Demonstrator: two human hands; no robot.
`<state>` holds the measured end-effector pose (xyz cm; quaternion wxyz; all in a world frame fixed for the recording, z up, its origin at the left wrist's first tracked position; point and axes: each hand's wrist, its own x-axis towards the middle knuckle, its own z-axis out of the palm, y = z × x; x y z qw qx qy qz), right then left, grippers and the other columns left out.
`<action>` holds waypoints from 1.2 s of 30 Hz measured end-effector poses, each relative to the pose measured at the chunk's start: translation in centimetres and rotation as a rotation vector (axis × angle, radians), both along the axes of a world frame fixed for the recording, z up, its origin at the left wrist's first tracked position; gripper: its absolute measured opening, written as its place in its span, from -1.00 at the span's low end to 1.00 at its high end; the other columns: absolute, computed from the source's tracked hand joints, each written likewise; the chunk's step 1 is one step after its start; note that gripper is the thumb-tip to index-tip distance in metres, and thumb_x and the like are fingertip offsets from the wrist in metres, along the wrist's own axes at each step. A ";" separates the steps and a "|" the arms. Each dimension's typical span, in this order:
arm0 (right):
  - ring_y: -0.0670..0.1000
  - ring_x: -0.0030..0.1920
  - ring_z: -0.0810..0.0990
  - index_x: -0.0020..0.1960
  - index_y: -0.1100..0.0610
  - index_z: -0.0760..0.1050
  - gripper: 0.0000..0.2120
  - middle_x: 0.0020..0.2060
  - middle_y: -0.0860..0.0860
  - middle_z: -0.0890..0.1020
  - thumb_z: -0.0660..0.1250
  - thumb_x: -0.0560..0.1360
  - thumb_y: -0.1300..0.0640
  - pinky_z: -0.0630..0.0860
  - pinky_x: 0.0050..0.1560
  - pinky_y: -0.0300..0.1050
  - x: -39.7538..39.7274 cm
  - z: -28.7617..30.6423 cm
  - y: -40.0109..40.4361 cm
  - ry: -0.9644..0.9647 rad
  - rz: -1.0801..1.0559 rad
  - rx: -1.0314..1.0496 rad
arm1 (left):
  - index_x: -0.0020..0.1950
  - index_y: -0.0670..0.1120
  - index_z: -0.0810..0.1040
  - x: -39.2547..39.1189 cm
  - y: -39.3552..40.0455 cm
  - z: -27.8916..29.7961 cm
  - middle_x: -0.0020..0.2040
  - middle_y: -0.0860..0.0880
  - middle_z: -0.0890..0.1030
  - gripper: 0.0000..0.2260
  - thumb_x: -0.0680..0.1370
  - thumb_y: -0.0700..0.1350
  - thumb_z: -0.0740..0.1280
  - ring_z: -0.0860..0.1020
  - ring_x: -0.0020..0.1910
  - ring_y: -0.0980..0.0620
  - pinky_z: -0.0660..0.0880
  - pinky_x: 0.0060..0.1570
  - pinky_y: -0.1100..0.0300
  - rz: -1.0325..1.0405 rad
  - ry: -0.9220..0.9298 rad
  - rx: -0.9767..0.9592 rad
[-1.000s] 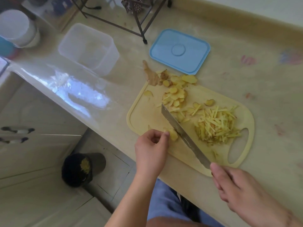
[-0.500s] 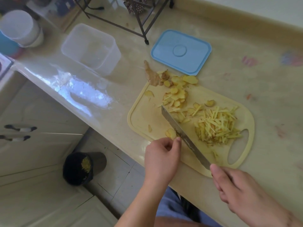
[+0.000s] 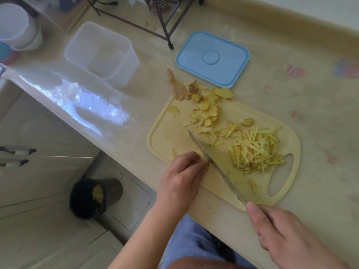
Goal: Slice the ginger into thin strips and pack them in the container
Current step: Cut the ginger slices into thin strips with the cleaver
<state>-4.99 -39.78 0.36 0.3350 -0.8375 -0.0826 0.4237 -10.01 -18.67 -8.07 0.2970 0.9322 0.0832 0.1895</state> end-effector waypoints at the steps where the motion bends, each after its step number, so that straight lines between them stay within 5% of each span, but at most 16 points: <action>1: -0.10 -0.54 0.34 -0.30 0.16 0.33 -0.37 -0.58 -0.01 0.39 -0.06 0.40 -0.42 0.28 -0.39 -0.17 -0.1 0.0 0.0 -0.009 -0.004 -0.001 | -0.03 -0.20 0.72 0.0 0.1 0.1 0.01 -0.10 0.62 -0.90 0.55 -0.20 0.43 0.63 -0.14 -0.06 0.58 -0.14 0.10 -0.025 0.002 0.011; 11: -0.08 -0.55 0.31 -0.23 0.11 0.33 -0.32 -0.60 0.01 0.35 -0.07 0.29 -0.52 0.19 -0.48 -0.30 -0.2 0.6 -0.1 -0.084 -0.020 0.047 | -0.11 -0.22 0.67 0.8 0.2 0.8 -0.10 -0.10 0.64 -0.94 0.50 -0.22 0.48 0.61 -0.17 -0.08 0.55 -0.22 0.09 -0.100 0.020 0.106; 21: -0.08 -0.43 0.47 -0.27 -0.05 0.37 -0.45 -0.51 -0.07 0.51 -0.12 0.36 -0.46 0.36 -0.35 -0.22 -0.5 1.4 0.1 -0.118 0.006 -0.017 | -0.01 -0.23 0.70 0.9 0.5 1.1 0.05 -0.12 0.67 -0.82 0.59 -0.23 0.30 0.62 -0.11 -0.12 0.55 -0.08 0.12 -0.154 0.044 0.082; 26: -0.06 -0.38 0.51 -0.37 0.15 0.39 -0.30 -0.35 -0.04 0.58 -0.15 0.42 -0.42 0.39 -0.27 -0.16 0.0 0.5 0.7 -0.107 0.014 -0.046 | 0.00 -0.22 0.71 0.8 0.5 1.1 0.07 -0.10 0.68 -0.90 0.56 -0.28 0.39 0.62 -0.13 -0.11 0.55 -0.07 0.11 -0.149 0.042 0.070; 29: -0.05 -0.48 0.45 -0.43 0.12 0.30 -0.33 -0.49 0.03 0.50 -0.14 0.40 -0.45 0.33 -0.39 -0.17 0.8 -0.5 1.1 -0.108 0.063 0.017 | -0.02 -0.21 0.71 0.9 0.5 1.2 0.03 -0.09 0.68 -0.93 0.54 -0.26 0.43 0.63 -0.12 -0.10 0.55 -0.07 0.14 -0.130 0.070 0.059; 36: -0.02 -0.43 0.47 -0.25 0.07 0.33 -0.38 -0.45 0.06 0.51 -0.13 0.36 -0.46 0.39 -0.29 -0.08 -0.4 0.5 0.3 -0.162 0.023 -0.009 | -0.03 -0.20 0.70 1.1 0.2 1.7 -0.04 -0.10 0.66 -0.85 0.57 -0.20 0.33 0.62 -0.15 -0.09 0.52 -0.14 0.18 -0.093 0.128 0.065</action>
